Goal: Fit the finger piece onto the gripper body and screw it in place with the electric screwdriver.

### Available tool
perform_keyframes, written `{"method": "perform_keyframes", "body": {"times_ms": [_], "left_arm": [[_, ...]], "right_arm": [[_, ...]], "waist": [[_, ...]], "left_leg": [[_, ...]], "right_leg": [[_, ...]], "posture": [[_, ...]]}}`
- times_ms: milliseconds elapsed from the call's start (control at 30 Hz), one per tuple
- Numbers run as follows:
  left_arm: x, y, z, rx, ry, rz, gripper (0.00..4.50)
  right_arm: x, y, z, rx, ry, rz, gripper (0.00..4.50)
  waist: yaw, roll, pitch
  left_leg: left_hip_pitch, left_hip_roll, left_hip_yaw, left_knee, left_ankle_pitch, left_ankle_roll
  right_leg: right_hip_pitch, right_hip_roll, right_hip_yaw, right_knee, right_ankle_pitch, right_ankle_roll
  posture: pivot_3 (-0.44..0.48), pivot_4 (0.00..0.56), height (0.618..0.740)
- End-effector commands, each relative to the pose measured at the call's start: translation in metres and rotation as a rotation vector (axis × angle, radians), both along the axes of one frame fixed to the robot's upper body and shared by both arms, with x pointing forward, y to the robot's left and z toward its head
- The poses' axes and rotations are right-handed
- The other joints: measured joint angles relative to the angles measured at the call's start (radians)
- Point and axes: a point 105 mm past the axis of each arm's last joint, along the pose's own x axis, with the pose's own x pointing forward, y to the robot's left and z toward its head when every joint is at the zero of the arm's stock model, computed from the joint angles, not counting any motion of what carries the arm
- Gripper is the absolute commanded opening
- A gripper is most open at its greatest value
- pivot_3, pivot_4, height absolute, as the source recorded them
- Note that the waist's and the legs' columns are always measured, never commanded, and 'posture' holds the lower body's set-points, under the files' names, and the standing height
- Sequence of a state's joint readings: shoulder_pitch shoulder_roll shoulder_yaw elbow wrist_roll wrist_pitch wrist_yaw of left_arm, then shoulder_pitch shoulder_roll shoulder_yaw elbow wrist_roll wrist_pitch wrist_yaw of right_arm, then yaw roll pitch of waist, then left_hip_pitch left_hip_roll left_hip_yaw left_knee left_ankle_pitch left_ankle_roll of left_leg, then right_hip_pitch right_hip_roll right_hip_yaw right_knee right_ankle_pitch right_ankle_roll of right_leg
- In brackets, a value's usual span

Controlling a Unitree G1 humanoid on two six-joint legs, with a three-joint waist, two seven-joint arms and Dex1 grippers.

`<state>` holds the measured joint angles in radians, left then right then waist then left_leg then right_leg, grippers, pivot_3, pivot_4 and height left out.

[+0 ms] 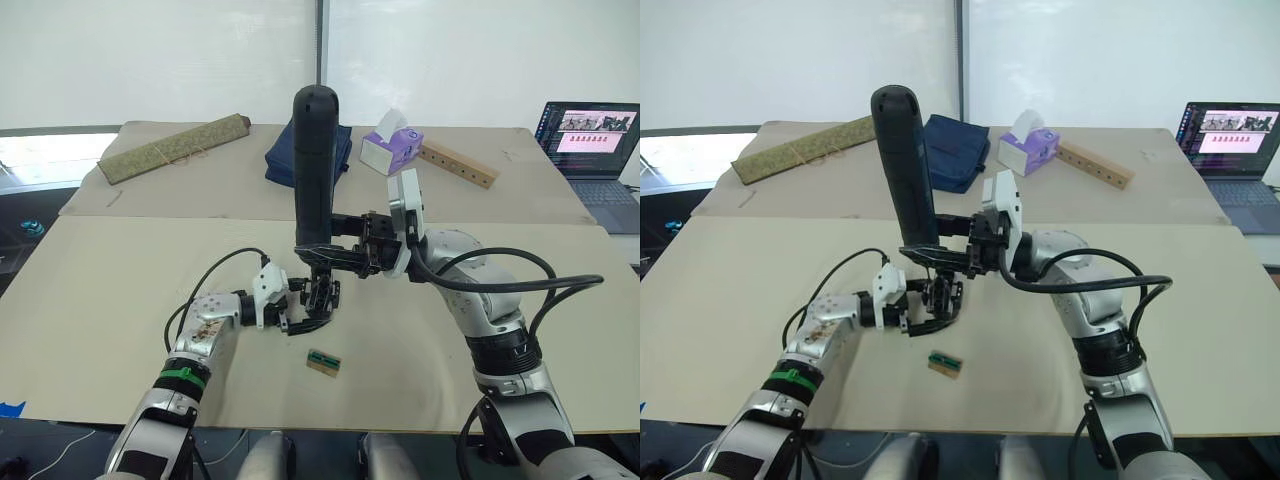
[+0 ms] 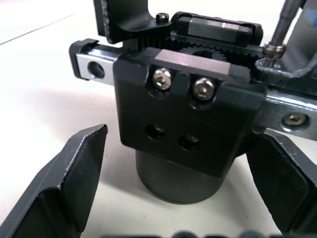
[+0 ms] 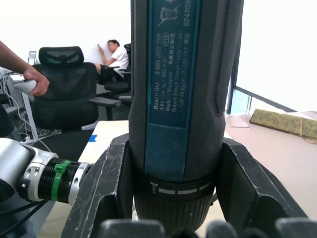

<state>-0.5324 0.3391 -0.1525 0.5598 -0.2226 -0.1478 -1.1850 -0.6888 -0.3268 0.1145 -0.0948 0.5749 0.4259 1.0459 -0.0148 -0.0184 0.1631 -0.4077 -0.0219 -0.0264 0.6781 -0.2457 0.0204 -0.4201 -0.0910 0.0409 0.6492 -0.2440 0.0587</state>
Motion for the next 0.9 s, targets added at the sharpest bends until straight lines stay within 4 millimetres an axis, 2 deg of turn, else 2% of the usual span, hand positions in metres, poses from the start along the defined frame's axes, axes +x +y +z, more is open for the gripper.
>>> {"method": "perform_keyframes", "body": {"times_ms": [33,100,167,200,500,900], "left_arm": [[0.0,-0.004,-0.003,0.007,0.001,-0.018,4.24],[0.0,-0.004,-0.004,0.007,0.003,-0.021,3.62],[-0.001,-0.005,-0.005,0.006,0.005,-0.028,2.62],[-0.001,-0.005,-0.005,0.006,0.005,-0.029,2.28],[-0.006,-0.01,-0.006,0.004,0.007,-0.058,2.3],[-0.011,-0.015,-0.001,0.008,0.003,-0.127,2.3]], "right_arm": [[-0.005,0.0,0.009,0.016,-0.036,0.014,1.9],[-0.005,0.0,0.008,0.014,-0.033,0.011,1.9],[-0.005,0.0,0.006,0.009,-0.031,0.008,1.9],[-0.005,0.0,0.006,0.007,-0.03,0.007,1.9],[0.0,0.0,-0.007,-0.025,0.002,-0.022,1.9],[0.003,0.006,-0.035,-0.113,0.094,-0.055,1.9]], "waist": [[0.001,0.0,0.0],[0.001,0.0,0.0],[0.002,0.0,-0.001],[0.003,0.0,-0.001],[0.003,0.0,-0.003],[0.001,0.0,-0.004]], "left_leg": [[0.0,0.0,0.0,0.0,0.0,0.0],[0.0,0.0,0.0,0.0,0.0,0.0],[0.001,0.0,0.0,0.0,0.0,0.0],[0.001,0.0,0.0,0.0,0.0,0.0],[0.001,0.0,0.0,0.0,0.0,0.0],[0.002,0.0,0.0,0.0,0.0,0.0]], "right_leg": [[0.0,0.0,0.0,0.0,0.0,0.0],[0.0,0.0,0.0,0.0,0.0,0.0],[0.001,0.0,0.0,0.0,0.0,0.0],[0.001,0.0,0.0,0.0,0.0,0.0],[0.001,0.0,0.0,0.0,0.0,0.0],[0.002,0.0,0.0,0.0,0.0,0.0]], "posture": [[0.0,0.15,0.74],[0.0,0.15,0.74],[0.0,0.15,0.74],[0.0,0.15,0.74],[0.0,0.15,0.74],[0.0,0.15,0.74]]}}
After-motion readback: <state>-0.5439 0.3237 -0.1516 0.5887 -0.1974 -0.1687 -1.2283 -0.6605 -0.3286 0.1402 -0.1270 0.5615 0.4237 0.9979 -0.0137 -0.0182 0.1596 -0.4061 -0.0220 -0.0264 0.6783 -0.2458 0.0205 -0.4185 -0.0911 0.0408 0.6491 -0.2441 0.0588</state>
